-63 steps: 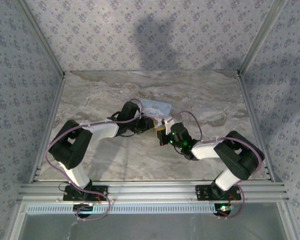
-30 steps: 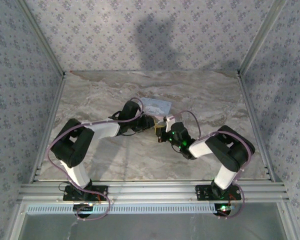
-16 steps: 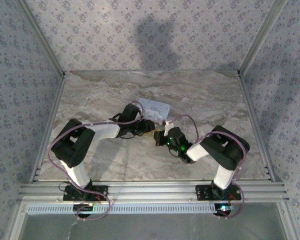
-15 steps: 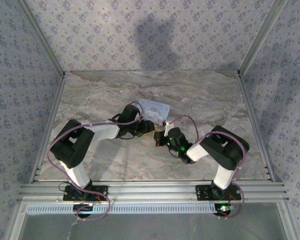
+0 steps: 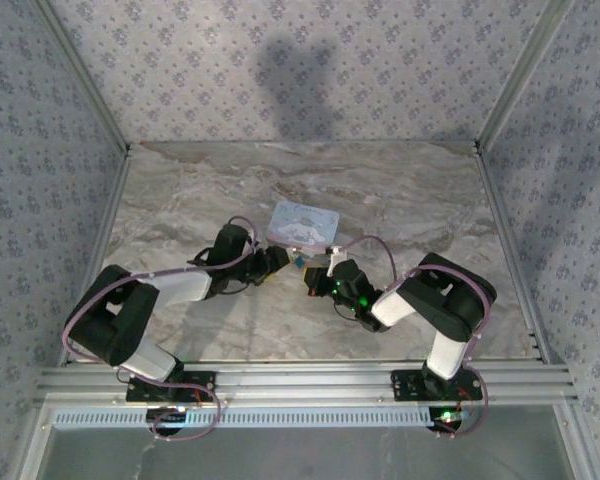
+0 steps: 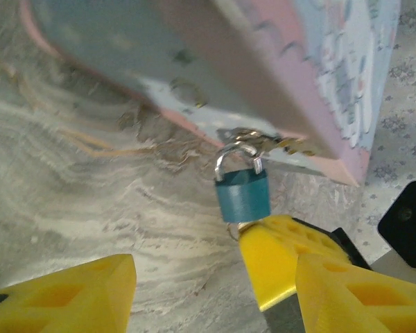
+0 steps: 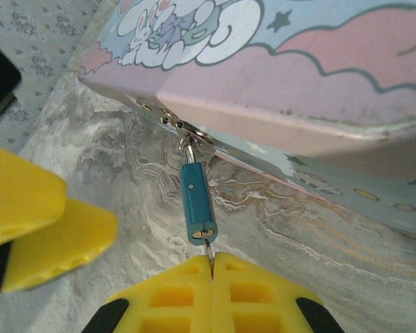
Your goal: Unlock a padlock with a key
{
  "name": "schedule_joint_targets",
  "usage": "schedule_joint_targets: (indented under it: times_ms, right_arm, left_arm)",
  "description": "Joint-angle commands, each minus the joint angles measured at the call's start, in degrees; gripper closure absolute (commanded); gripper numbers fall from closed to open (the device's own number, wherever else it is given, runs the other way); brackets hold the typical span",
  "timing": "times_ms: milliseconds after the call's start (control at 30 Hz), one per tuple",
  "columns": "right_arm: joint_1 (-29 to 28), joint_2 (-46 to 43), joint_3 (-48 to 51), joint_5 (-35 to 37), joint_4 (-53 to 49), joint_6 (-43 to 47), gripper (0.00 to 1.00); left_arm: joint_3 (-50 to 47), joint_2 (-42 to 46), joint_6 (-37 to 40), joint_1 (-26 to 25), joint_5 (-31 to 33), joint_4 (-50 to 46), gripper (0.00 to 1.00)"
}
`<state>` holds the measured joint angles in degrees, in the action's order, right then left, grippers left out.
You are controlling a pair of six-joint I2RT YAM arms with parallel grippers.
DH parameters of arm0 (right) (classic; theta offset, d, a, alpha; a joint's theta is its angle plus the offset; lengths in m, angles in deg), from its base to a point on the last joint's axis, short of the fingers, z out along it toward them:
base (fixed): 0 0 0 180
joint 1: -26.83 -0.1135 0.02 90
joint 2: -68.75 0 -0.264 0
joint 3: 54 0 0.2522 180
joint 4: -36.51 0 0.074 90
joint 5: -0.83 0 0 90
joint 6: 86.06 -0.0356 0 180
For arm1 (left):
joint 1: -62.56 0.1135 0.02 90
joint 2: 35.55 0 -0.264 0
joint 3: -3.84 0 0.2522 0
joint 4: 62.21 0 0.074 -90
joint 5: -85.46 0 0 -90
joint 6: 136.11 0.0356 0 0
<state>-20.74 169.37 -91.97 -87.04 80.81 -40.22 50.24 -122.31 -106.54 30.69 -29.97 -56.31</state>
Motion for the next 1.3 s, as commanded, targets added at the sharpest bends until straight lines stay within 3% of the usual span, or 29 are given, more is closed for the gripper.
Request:
schedule_joint_targets:
  times_ms: [0,867,1267]
  right_arm:
    - [-0.69,0.08,-0.5,-0.81,1.03,-4.72,1.0]
    - [-2.27,-1.55,-3.21,-2.17,-2.96,-10.99,1.0]
    - [-2.22,-2.49,-3.48,-3.0,-3.08,-13.36,1.0]
  left_arm:
    - [-2.46,1.51,-6.9,0.03,-1.09,10.36,0.38]
    - [-0.39,-7.95,-12.61,-2.65,-1.73,16.89,0.45]
    - [0.14,-10.74,-14.05,-3.61,-0.02,19.48,0.57]
